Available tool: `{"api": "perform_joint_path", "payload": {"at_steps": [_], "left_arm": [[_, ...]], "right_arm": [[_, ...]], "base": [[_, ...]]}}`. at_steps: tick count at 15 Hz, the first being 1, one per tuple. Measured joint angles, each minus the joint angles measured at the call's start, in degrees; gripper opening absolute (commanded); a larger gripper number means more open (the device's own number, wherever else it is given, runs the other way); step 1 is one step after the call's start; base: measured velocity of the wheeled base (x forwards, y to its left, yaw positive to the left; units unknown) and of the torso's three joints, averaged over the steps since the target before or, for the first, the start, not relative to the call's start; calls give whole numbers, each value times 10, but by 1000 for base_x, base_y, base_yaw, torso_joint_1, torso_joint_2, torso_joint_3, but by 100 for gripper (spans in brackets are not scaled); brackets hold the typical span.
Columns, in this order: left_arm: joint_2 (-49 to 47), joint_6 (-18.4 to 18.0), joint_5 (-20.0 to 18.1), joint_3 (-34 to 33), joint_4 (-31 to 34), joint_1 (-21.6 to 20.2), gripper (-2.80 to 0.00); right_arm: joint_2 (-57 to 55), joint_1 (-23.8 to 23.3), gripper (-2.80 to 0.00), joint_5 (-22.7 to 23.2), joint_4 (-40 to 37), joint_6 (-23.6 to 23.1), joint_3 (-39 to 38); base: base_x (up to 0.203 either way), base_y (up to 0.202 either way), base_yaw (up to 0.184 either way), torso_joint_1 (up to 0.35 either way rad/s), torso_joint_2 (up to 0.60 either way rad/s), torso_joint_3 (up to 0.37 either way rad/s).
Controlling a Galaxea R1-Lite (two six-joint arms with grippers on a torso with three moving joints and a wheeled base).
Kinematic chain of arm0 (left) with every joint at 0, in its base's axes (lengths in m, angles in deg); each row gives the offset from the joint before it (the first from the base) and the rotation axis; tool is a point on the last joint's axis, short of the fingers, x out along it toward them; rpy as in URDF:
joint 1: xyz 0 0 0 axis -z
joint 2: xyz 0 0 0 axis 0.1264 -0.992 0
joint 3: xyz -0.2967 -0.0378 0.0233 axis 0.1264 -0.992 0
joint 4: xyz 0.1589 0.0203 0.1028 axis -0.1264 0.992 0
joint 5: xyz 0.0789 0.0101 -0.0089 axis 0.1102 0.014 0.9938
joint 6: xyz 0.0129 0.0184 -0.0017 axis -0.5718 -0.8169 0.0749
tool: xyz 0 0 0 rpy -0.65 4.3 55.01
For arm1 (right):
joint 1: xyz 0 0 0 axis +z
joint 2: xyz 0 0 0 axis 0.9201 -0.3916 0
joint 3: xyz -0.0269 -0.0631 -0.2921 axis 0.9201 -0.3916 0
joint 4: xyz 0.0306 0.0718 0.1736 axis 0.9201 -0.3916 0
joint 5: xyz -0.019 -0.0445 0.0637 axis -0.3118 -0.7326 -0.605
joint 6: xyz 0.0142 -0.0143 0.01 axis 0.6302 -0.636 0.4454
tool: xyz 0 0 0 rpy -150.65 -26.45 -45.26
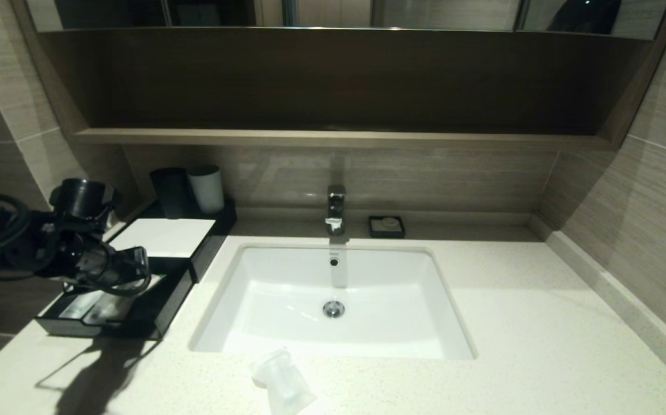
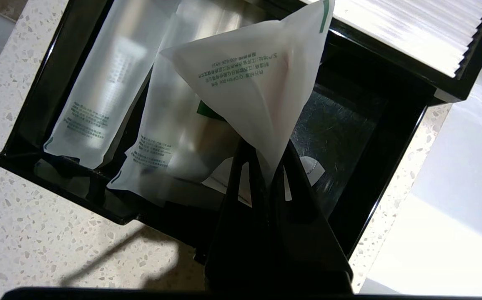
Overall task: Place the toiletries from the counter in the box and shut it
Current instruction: Place the bathroom toiletry into the drawer
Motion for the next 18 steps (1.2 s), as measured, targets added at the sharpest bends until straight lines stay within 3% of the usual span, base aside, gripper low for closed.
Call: {"api": "perform_joint_path", "payload": {"at_steps": [12, 18], "left_arm": [[-35, 9, -4, 49, 70, 0, -280], [-57, 10, -4, 64, 74, -1, -280]], "right_arm": [[0, 0, -280, 0, 0, 0, 0], [0, 0, -280, 0, 0, 0, 0]], "base": [[0, 0, 0, 0, 0, 0], [0, 0, 0, 0, 0, 0]]}}
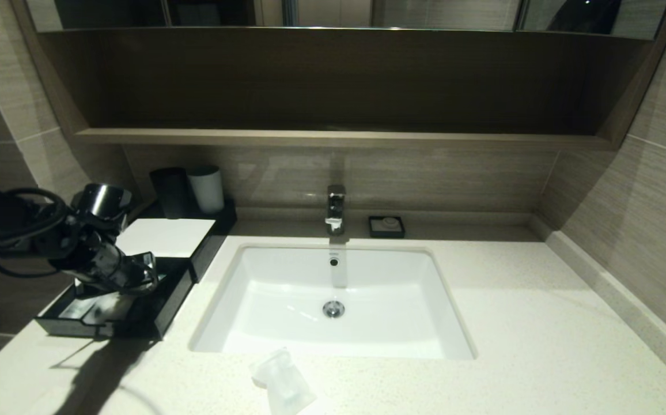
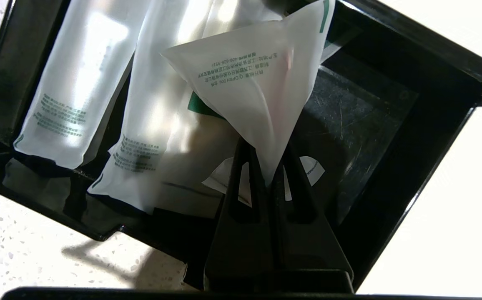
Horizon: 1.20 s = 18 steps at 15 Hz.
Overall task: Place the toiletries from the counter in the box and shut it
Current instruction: Place the bathroom toiletry into the drawer
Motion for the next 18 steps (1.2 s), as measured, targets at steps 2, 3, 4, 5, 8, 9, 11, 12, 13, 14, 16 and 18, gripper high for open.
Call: {"api": "perform_joint_path", "payload": {"at_steps": [2, 3, 4, 5, 8, 9, 11, 12, 13, 14, 16, 18], "left_arm": [[-7, 0, 0, 3, 1, 0, -280], [-10, -1, 0, 6, 2, 0, -280], [-13, -1, 1, 7, 3, 0, -280], [-17, -2, 1, 11, 4, 0, -280], [-29, -5, 2, 21, 17, -1, -280], [-32, -6, 2, 24, 17, -1, -280], [-37, -7, 2, 29, 20, -1, -280], [-40, -7, 2, 32, 20, -1, -280], [-43, -8, 2, 35, 21, -1, -280], [-46, -8, 2, 38, 21, -1, -280], [-52, -8, 2, 43, 20, -1, -280], [-57, -8, 1, 46, 19, -1, -280]], "right_arm": [[0, 0, -280, 0, 0, 0, 0], [0, 0, -280, 0, 0, 0, 0], [0, 0, -280, 0, 0, 0, 0], [0, 0, -280, 0, 0, 0, 0], [0, 0, -280, 0, 0, 0, 0], [0, 0, -280, 0, 0, 0, 0], [0, 0, -280, 0, 0, 0, 0], [0, 0, -280, 0, 0, 0, 0], [0, 0, -280, 0, 0, 0, 0], [0, 0, -280, 0, 0, 0, 0], [0, 0, -280, 0, 0, 0, 0], [0, 0, -280, 0, 0, 0, 0]], "base": [[0, 0, 0, 0, 0, 0], [0, 0, 0, 0, 0, 0], [0, 0, 0, 0, 0, 0], [0, 0, 0, 0, 0, 0], [0, 0, 0, 0, 0, 0], [0, 0, 0, 0, 0, 0], [0, 0, 0, 0, 0, 0], [0, 0, 0, 0, 0, 0], [0, 0, 0, 0, 0, 0], [0, 0, 0, 0, 0, 0], [0, 0, 0, 0, 0, 0], [0, 0, 0, 0, 0, 0]]}}
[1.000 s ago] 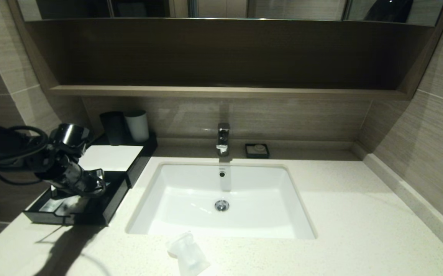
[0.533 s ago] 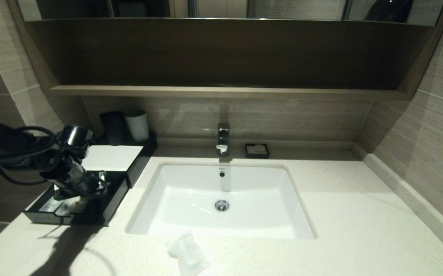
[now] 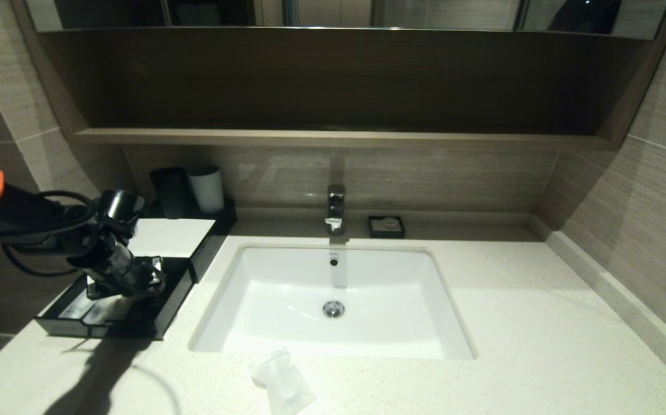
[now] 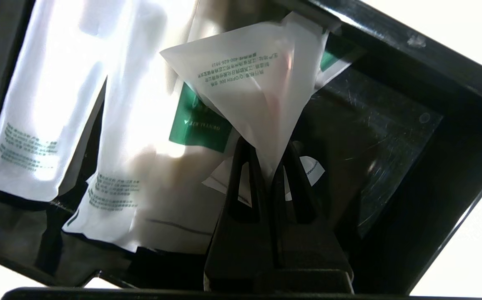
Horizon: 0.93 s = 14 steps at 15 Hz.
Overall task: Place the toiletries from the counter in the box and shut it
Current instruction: Place the bathroom toiletry into the drawer
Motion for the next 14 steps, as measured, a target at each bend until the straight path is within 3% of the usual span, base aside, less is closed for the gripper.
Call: {"api": "perform_joint_path", "payload": {"at_steps": [14], "left_arm": [[-13, 1, 0, 16, -6, 0, -280]], "right_arm": [[0, 0, -280, 0, 0, 0, 0]], "base": [[0, 0, 0, 0, 0, 0]]}}
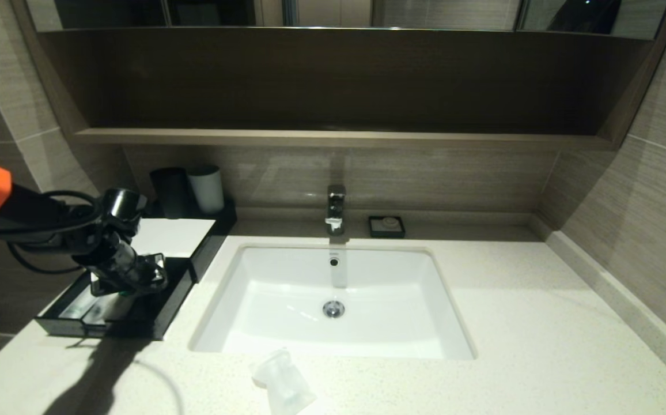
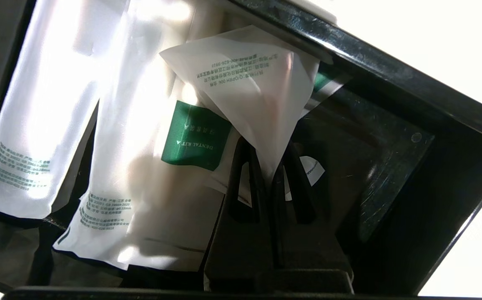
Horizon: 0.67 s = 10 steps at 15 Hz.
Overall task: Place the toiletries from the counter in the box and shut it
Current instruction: Place the bathroom toiletry into the drawer
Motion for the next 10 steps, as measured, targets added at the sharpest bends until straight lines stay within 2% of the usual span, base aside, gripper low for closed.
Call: {"api": "perform_joint_path", "payload": {"at_steps": [10], "left_arm": [[-7, 0, -1, 2, -9, -3, -280]], "right_arm": [[0, 0, -280, 0, 0, 0, 0]], "base": [[0, 0, 0, 0, 0, 0]]}}
